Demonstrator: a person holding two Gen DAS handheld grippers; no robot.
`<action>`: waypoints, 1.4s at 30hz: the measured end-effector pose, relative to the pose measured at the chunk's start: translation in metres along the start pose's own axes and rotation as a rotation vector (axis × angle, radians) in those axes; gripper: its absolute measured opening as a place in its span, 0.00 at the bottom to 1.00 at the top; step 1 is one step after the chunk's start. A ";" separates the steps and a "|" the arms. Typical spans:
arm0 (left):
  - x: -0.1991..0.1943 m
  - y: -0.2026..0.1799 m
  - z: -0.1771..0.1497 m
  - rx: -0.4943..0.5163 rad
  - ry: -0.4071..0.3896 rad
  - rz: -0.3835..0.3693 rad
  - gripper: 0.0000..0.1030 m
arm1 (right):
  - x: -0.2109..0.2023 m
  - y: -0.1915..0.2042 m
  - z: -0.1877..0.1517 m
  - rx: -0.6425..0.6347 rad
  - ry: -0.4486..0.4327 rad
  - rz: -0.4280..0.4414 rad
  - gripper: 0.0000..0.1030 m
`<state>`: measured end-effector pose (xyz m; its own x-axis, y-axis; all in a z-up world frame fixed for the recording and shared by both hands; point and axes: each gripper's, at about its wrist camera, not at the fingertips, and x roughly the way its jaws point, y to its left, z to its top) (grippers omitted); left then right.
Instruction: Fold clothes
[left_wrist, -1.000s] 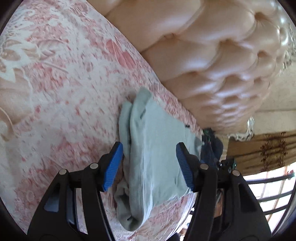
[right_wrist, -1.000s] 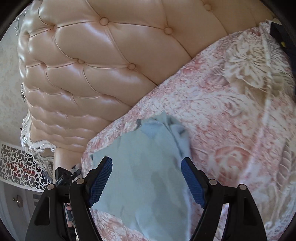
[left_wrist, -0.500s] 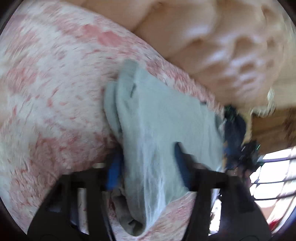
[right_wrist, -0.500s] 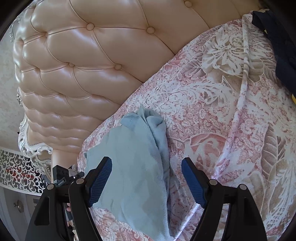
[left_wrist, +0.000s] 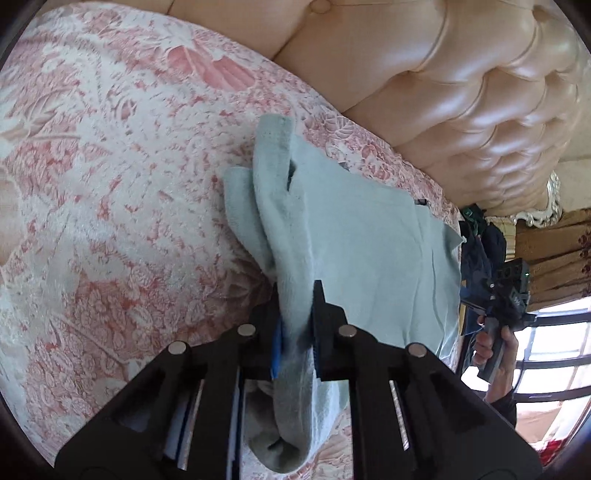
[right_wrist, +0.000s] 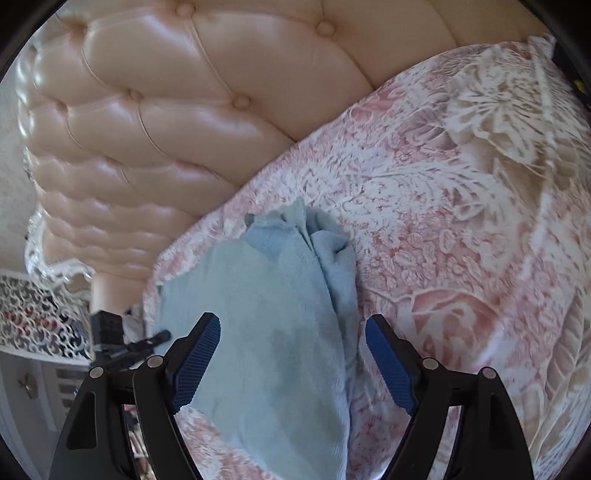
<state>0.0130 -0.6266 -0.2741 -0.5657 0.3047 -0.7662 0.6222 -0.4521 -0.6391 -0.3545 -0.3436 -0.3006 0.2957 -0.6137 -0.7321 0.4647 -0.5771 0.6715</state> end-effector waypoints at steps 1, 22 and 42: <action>0.000 -0.001 0.000 0.004 -0.001 0.003 0.14 | 0.004 0.000 0.002 -0.008 0.011 -0.007 0.80; 0.000 -0.017 -0.001 0.078 -0.020 -0.034 0.09 | 0.014 0.003 -0.004 -0.102 0.031 0.039 0.07; -0.069 -0.090 -0.013 0.147 -0.074 -0.064 0.08 | -0.051 0.052 -0.005 -0.134 -0.086 0.022 0.06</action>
